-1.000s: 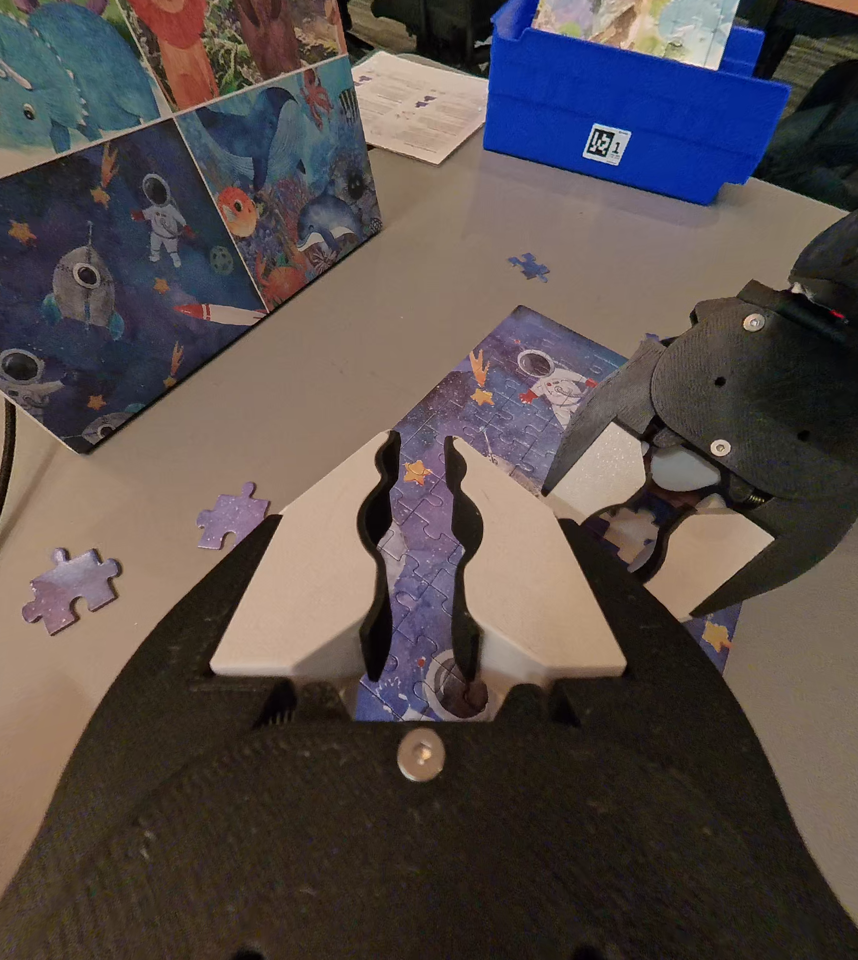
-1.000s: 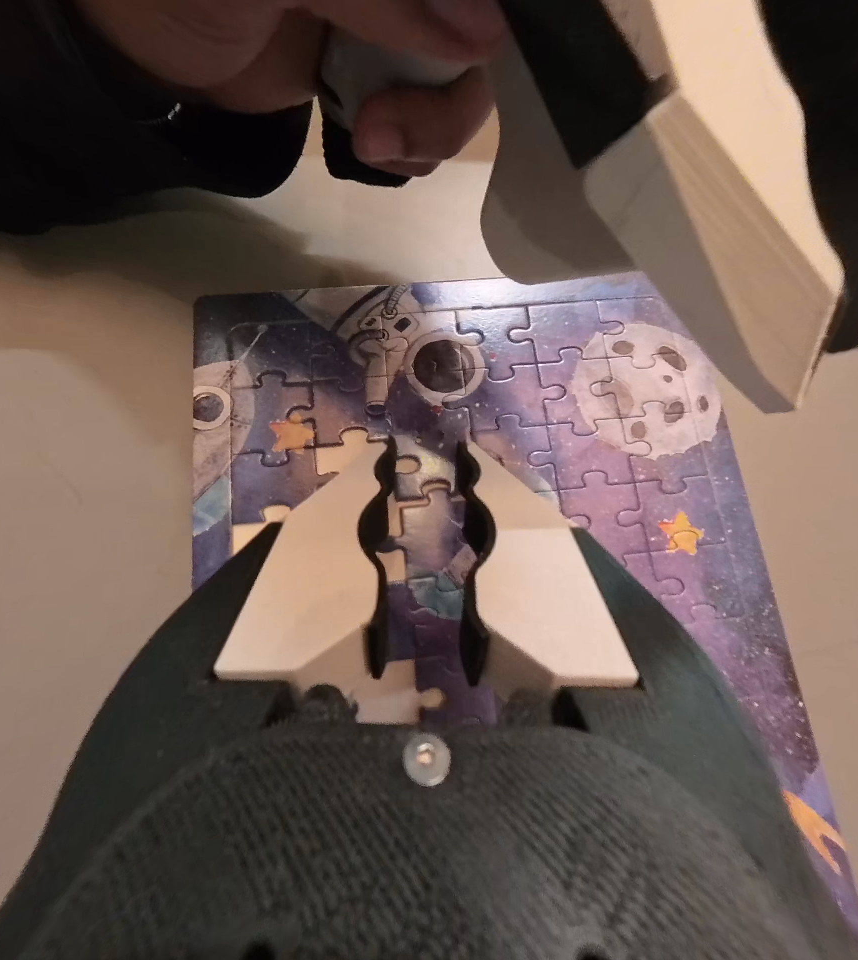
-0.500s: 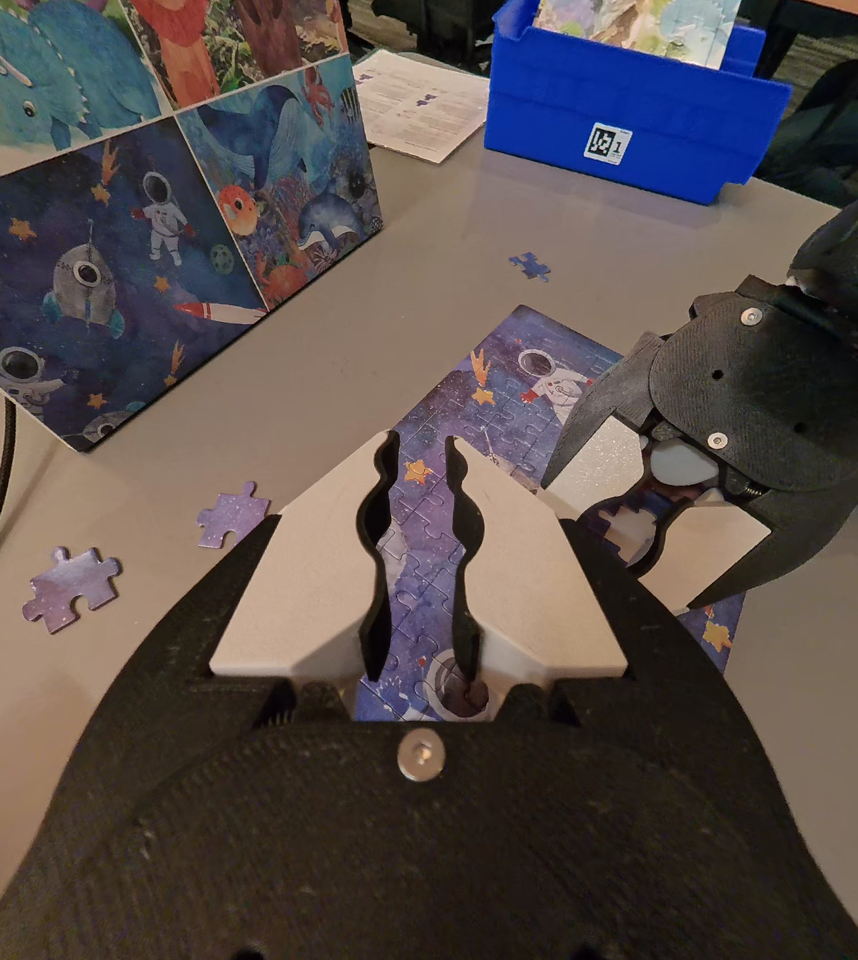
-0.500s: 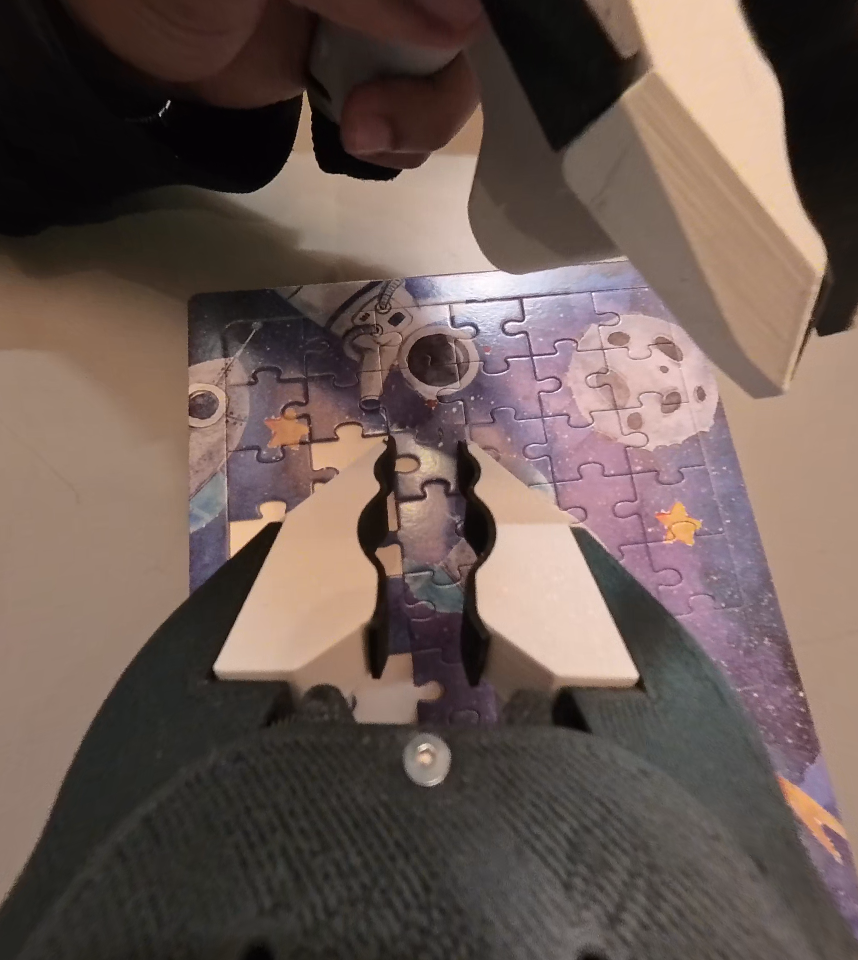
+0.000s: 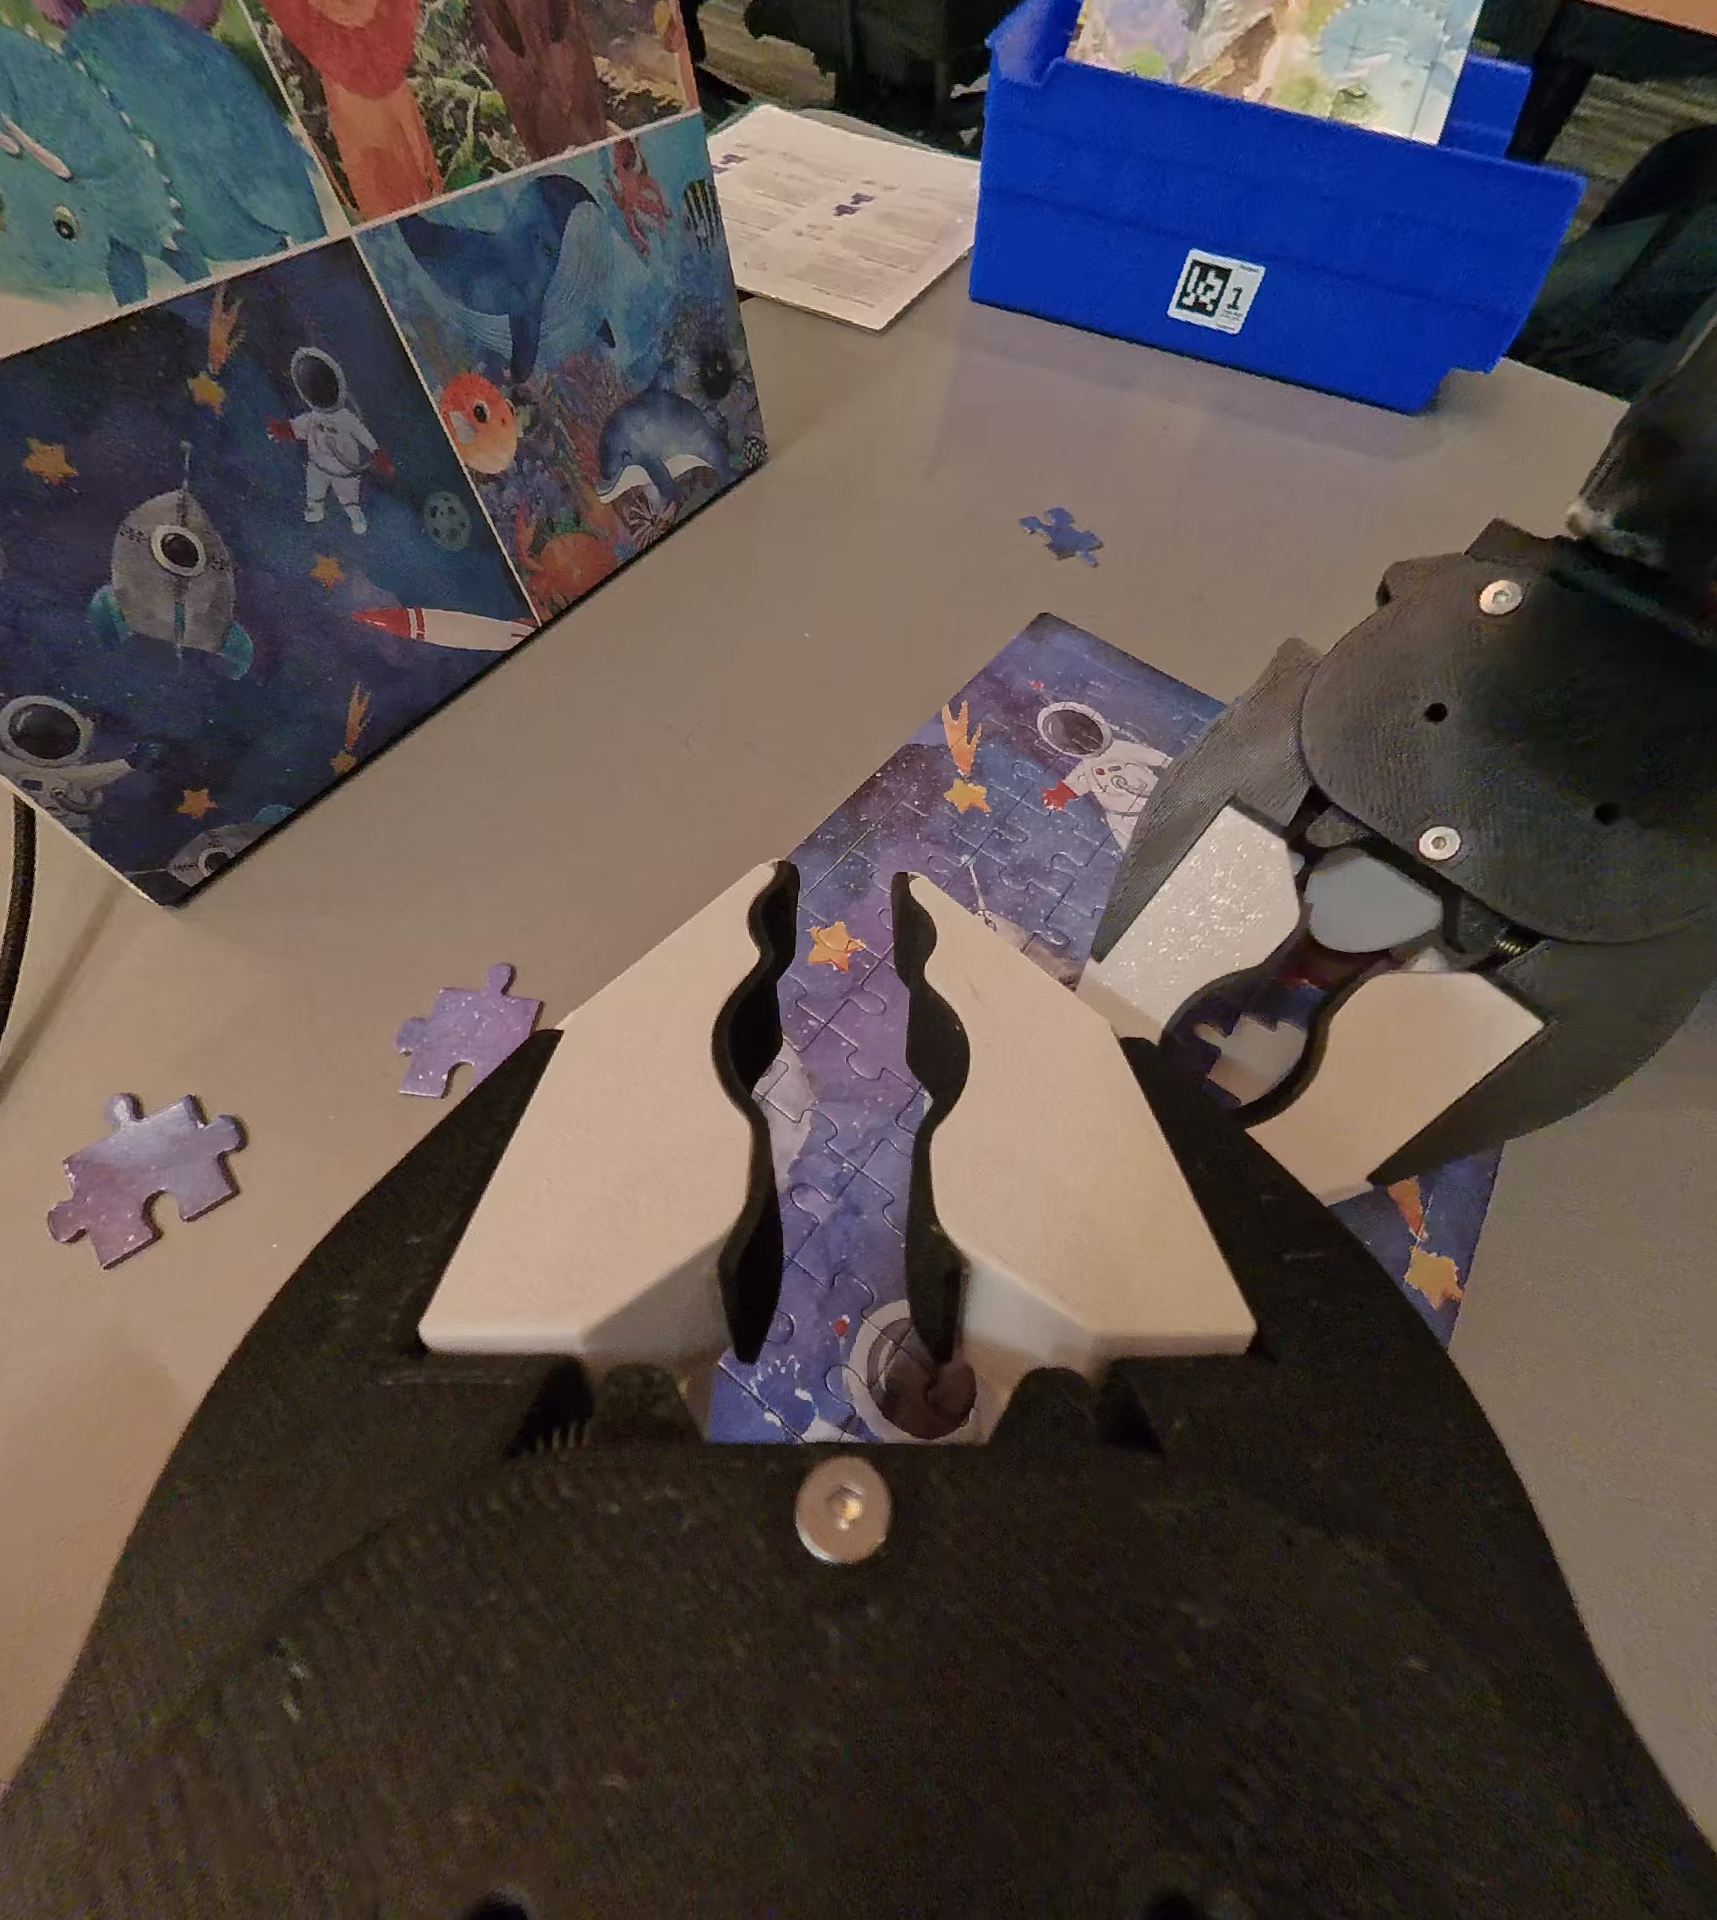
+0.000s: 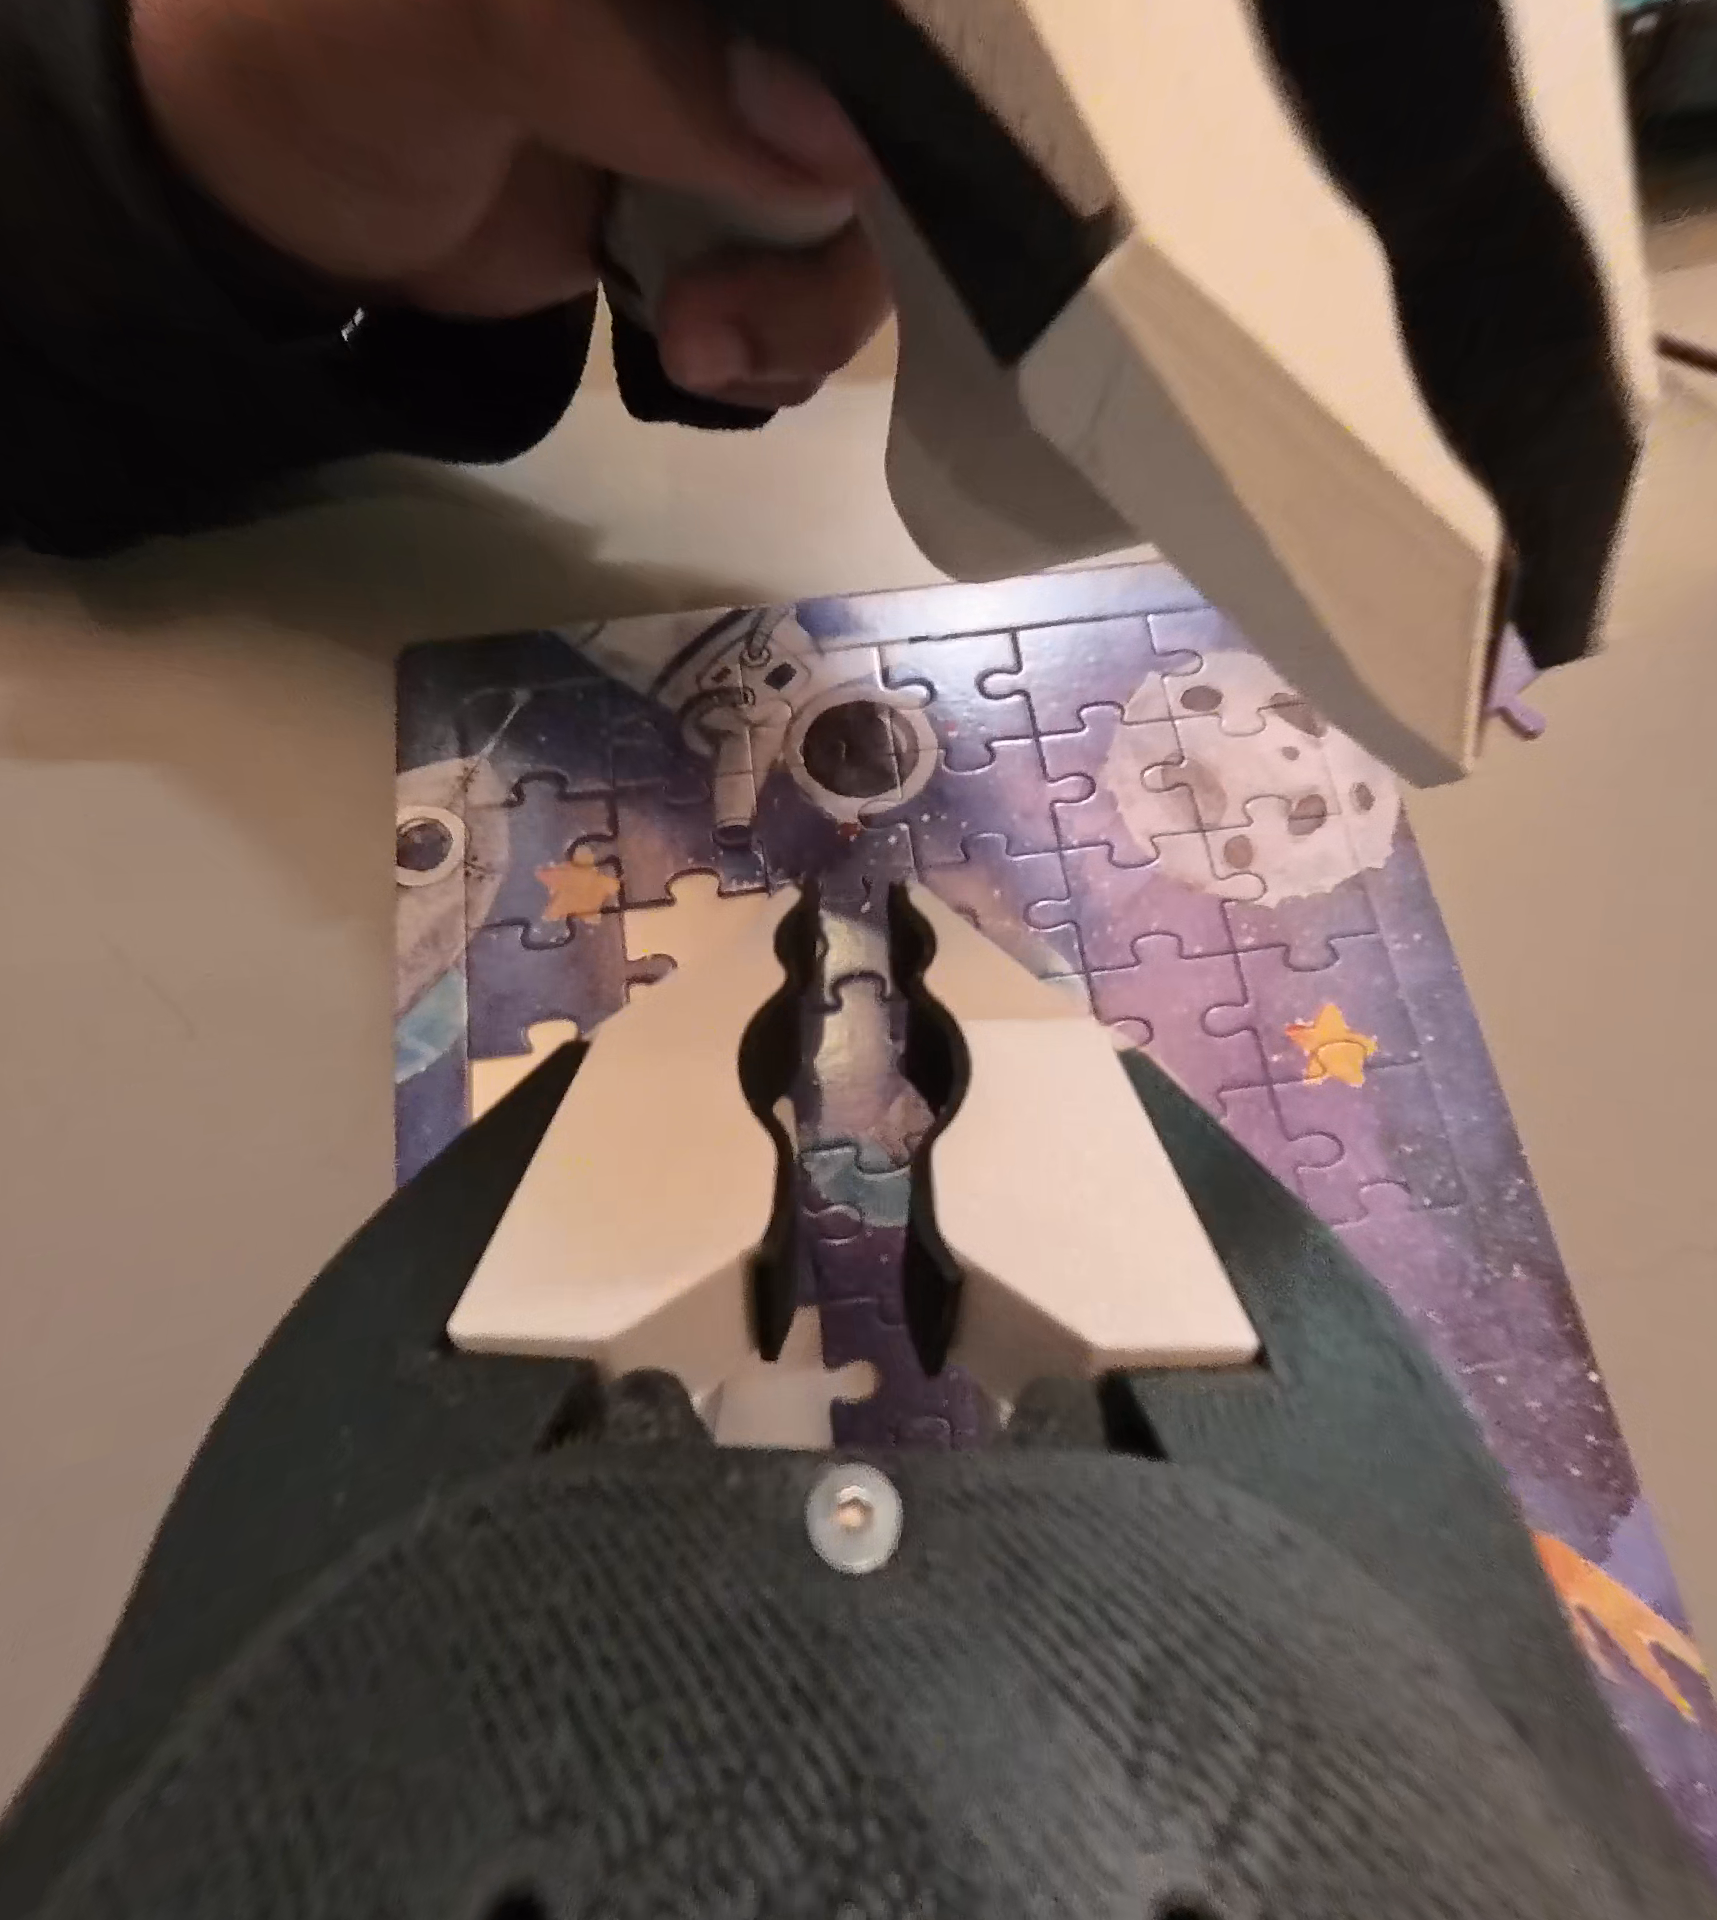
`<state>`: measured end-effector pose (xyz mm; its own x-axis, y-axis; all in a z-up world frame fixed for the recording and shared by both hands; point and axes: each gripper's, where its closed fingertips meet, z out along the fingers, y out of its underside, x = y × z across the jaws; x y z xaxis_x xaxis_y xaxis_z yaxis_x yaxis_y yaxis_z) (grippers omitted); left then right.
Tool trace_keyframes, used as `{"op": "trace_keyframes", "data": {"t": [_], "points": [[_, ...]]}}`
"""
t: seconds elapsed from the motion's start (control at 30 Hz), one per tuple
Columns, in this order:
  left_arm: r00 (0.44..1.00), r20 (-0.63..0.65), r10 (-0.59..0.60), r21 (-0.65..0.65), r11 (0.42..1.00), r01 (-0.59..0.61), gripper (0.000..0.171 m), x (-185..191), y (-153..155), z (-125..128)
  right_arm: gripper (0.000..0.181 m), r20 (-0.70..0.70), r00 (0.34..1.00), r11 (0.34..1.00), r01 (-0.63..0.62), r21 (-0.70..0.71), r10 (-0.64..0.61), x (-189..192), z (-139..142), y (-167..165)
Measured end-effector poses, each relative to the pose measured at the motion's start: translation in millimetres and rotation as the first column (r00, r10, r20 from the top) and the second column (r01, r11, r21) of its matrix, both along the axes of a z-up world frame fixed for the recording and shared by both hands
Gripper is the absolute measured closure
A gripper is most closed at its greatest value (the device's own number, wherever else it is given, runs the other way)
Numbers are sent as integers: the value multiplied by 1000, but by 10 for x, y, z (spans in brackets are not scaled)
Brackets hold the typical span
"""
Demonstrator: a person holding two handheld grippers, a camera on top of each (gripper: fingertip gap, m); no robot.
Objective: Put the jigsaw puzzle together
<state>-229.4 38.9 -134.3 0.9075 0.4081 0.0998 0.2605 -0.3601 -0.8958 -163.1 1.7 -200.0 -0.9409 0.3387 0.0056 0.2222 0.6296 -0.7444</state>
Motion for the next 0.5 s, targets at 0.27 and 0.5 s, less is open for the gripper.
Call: {"op": "trace_keyframes", "data": {"t": [0.27,0.5], "points": [[1000,1,-1,-1,1000,1,156,4,0,-2,170,-2,1000,1000,0,2,0,1,-4,3],[1000,1,-1,-1,1000,1,156,6,0,-4,178,-2,1000,1000,11,23,-11,-18,-45,38]]}}
